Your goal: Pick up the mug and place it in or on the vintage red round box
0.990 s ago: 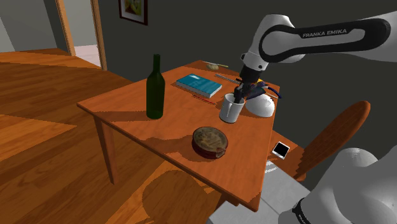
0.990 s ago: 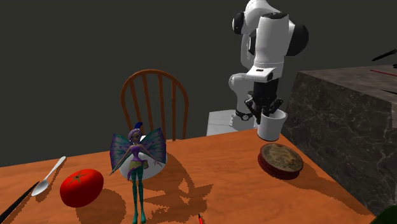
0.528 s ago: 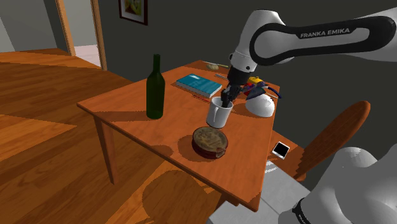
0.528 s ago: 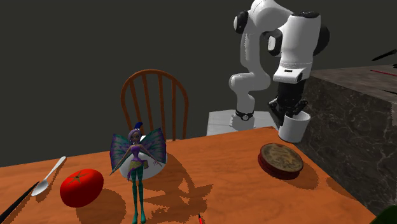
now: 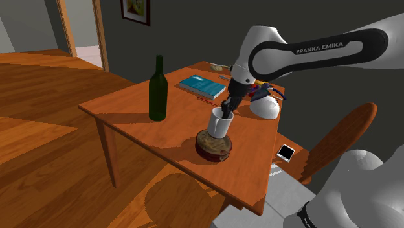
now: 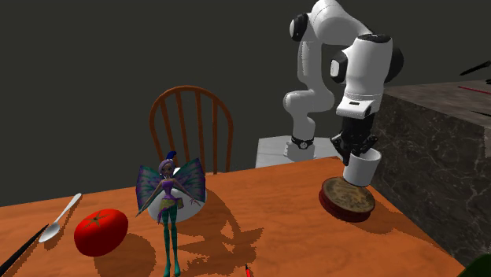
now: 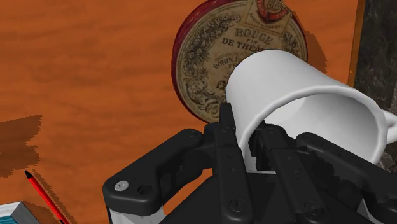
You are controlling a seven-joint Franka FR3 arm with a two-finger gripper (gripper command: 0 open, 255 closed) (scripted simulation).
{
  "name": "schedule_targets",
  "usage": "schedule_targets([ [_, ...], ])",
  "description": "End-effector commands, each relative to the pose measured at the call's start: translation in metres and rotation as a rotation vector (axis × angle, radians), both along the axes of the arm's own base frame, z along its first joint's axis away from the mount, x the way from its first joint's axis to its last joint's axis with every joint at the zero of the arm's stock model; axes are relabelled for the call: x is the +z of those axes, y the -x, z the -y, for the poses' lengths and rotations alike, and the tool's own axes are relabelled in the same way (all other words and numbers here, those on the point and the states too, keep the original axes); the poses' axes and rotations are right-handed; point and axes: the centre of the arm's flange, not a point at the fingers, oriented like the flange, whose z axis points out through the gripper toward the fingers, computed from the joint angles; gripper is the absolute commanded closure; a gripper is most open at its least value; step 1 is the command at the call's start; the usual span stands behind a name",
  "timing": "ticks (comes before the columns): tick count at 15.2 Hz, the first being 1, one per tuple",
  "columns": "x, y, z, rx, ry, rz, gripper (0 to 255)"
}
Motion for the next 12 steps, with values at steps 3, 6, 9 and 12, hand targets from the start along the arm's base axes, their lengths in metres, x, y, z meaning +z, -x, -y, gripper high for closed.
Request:
schedule_targets([
  [3, -0.022, -0.001, 0.001, 0.0, 0.0, 0.001, 255],
  [6, -0.038, -0.001, 0.001, 0.0, 0.0, 0.001, 255],
  [9, -0.053, -0.001, 0.001, 0.0, 0.0, 0.001, 255],
  [12, -0.053, -0.001, 0.001, 0.0, 0.0, 0.001, 255],
])
